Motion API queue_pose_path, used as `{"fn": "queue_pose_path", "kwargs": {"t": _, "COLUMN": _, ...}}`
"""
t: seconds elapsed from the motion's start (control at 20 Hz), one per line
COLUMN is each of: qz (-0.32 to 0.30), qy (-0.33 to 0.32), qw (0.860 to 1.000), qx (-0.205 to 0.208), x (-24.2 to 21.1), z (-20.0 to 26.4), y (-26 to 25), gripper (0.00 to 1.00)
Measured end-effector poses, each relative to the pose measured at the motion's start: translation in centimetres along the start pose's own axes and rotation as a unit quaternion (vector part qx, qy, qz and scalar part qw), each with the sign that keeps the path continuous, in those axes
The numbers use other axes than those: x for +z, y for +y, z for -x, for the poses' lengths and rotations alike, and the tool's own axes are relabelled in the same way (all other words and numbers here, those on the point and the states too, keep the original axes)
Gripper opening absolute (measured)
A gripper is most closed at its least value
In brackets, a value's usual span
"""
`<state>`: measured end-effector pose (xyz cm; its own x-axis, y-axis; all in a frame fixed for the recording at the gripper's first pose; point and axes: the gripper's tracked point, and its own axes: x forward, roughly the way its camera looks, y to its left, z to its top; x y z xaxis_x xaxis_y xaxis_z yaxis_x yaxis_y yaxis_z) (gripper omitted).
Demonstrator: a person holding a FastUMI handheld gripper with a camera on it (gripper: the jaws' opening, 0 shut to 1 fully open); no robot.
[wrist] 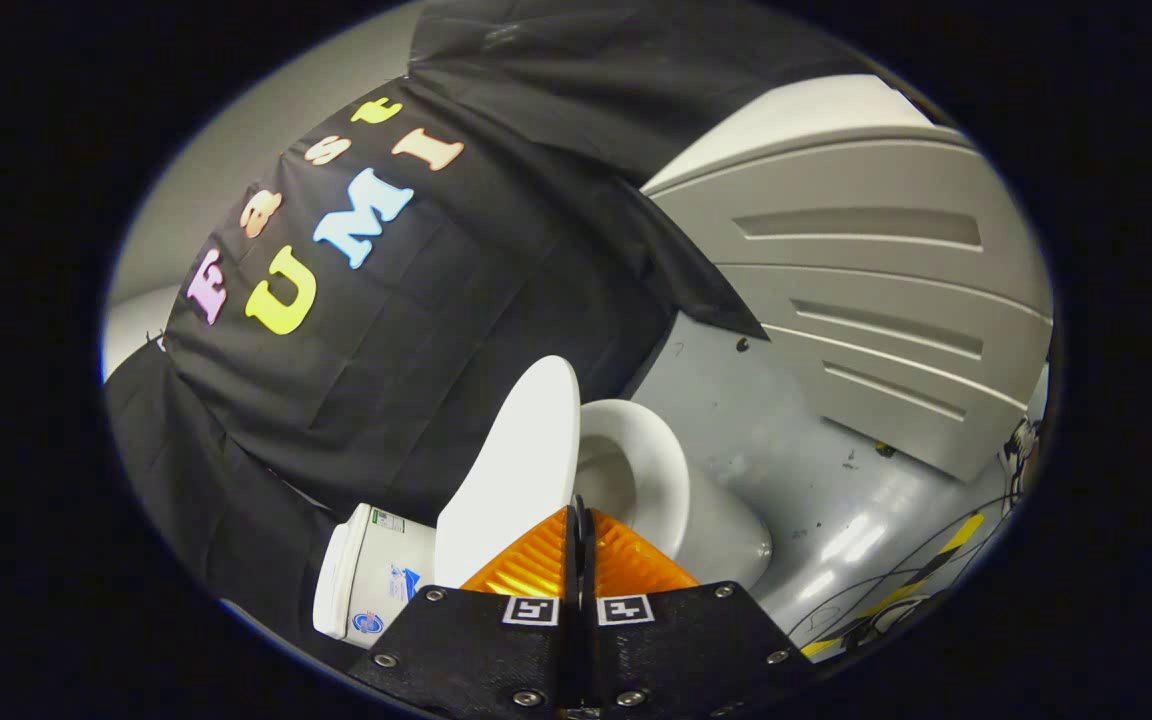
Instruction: Open the toilet lid.
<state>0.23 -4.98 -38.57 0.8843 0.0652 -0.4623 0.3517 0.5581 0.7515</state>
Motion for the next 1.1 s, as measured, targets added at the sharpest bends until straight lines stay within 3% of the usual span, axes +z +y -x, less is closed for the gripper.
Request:
{"fn": "queue_pose_path", "kwargs": {"t": 0.55, "qz": 0.151, "qy": -0.043, "qw": 0.987, "qx": 0.010, "x": 3.3, "z": 3.6, "y": 12.4, "gripper": 0.00}}
{"fn": "queue_pose_path", "kwargs": {"t": 0.8, "qz": 0.210, "qy": -0.049, "qw": 0.976, "qx": 0.005, "x": 3.7, "z": 4.2, "y": 15.4, "gripper": 0.00}}
{"fn": "queue_pose_path", "kwargs": {"t": 1.1, "qz": 0.238, "qy": -0.055, "qw": 0.970, "qx": 0.017, "x": 3.9, "z": 5.0, "y": 18.5, "gripper": 0.00}}
